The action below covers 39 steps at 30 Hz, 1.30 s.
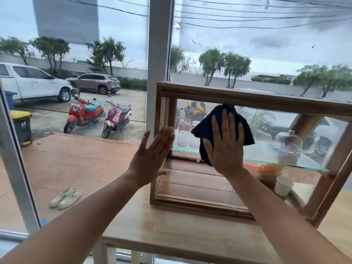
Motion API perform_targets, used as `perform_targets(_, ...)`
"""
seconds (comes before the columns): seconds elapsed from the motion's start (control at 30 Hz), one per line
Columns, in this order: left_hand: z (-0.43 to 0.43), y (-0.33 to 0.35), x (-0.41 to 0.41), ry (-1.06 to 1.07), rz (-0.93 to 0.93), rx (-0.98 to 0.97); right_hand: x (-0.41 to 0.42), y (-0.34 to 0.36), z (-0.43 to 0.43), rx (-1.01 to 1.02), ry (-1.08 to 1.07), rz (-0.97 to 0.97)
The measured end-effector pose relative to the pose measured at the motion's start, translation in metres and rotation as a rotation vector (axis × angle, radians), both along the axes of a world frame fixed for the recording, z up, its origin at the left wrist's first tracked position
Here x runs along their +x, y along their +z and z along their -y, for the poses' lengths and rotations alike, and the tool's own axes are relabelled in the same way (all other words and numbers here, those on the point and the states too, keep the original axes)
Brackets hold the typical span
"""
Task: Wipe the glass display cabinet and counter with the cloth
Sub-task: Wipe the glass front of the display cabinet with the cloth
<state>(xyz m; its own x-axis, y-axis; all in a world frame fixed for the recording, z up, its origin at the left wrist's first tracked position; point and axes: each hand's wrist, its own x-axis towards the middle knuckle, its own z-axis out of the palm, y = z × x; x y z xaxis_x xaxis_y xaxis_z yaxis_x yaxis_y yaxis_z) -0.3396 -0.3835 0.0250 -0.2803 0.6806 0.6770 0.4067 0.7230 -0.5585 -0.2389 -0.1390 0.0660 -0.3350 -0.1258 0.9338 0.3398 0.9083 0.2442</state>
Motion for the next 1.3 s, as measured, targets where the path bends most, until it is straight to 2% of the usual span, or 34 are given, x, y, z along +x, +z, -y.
perform_targets(0.2, 0.000, -0.001, -0.005, 0.029, -0.016, -0.028, -0.034, 0.016, 0.045, 0.170, 0.087, 0.158)
perform_targets(0.37, 0.001, -0.002, -0.005, 0.026, -0.033, -0.019, -0.009, 0.018, 0.009, 0.321, 0.083, 0.224)
perform_targets(0.53, -0.001, -0.002, -0.004, -0.020, -0.019, 0.009, 0.025, 0.002, -0.039, 0.259, 0.013, 0.140)
perform_targets(0.73, 0.004, 0.001, -0.008, -0.050, -0.077, 0.013, -0.007, 0.023, -0.002, 0.268, 0.051, 0.122)
perform_targets(0.9, 0.017, 0.043, -0.020, -0.183, -0.124, 0.310, -0.017, 0.029, 0.015, 0.292, 0.082, 0.157)
perform_targets(0.97, 0.016, 0.065, -0.021, -0.235, -0.136, 0.354, -0.021, 0.034, 0.022, 0.340, 0.106, 0.208)
perform_targets(1.13, 0.010, 0.088, -0.023, -0.167, -0.110, 0.241, -0.030, 0.042, 0.038, 0.382, 0.146, 0.275)
perform_targets(1.3, 0.008, 0.083, -0.022, -0.151, -0.087, 0.256, -0.032, 0.032, 0.043, 0.422, 0.127, 0.331)
